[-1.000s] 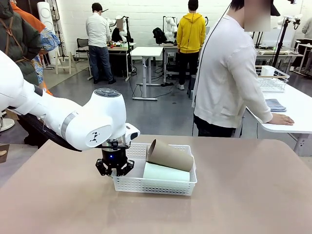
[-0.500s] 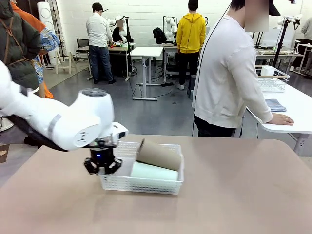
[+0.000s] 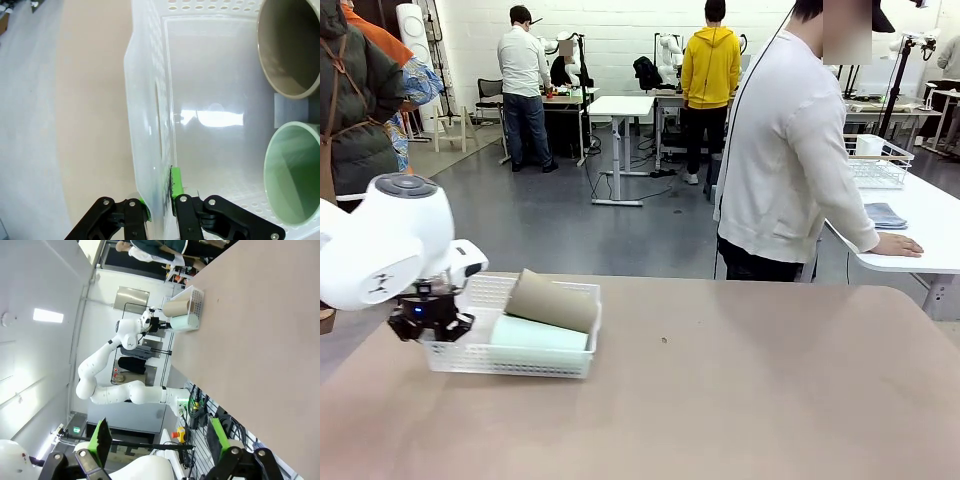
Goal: Clean and organize the cups into the basket.
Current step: Move the Organizing basket back to the left side of the table.
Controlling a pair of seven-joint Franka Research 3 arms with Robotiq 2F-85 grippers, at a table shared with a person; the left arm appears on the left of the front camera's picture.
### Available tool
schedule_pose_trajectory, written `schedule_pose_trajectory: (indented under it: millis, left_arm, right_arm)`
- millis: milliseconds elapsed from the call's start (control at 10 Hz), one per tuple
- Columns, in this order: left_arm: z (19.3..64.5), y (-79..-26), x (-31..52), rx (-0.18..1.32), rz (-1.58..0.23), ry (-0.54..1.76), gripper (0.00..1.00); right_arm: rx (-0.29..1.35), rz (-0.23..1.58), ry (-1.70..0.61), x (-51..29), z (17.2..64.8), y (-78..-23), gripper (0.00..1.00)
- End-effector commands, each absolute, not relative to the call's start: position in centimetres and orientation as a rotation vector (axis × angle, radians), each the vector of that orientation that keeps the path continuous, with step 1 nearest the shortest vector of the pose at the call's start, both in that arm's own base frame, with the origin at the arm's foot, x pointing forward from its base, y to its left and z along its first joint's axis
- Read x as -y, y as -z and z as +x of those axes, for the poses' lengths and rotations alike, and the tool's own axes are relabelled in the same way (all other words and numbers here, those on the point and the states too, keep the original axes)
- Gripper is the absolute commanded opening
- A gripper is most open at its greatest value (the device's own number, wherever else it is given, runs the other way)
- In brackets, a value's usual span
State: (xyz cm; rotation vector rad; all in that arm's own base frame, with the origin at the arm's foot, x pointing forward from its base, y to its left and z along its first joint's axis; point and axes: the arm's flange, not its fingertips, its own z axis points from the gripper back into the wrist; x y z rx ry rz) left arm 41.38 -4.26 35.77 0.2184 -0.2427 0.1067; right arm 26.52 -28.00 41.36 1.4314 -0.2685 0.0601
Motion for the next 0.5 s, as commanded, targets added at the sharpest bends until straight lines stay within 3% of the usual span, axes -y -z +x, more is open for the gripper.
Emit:
schedule_pose_trajectory:
  millis: [0, 400]
  left_arm:
    - [39.6, -36.3, 0.9, 0.258, 0.208, -0.087, 0.07]
    - [40.6, -36.0, -5.7, 0.176, 0.163, -0.129, 0.07]
  right_arm:
    - [0.272, 1.438, -0.062, 27.8, 26.3, -41.5, 1.0]
    - [0.272, 1.438, -0.062, 27.8, 26.3, -41.5, 1.0]
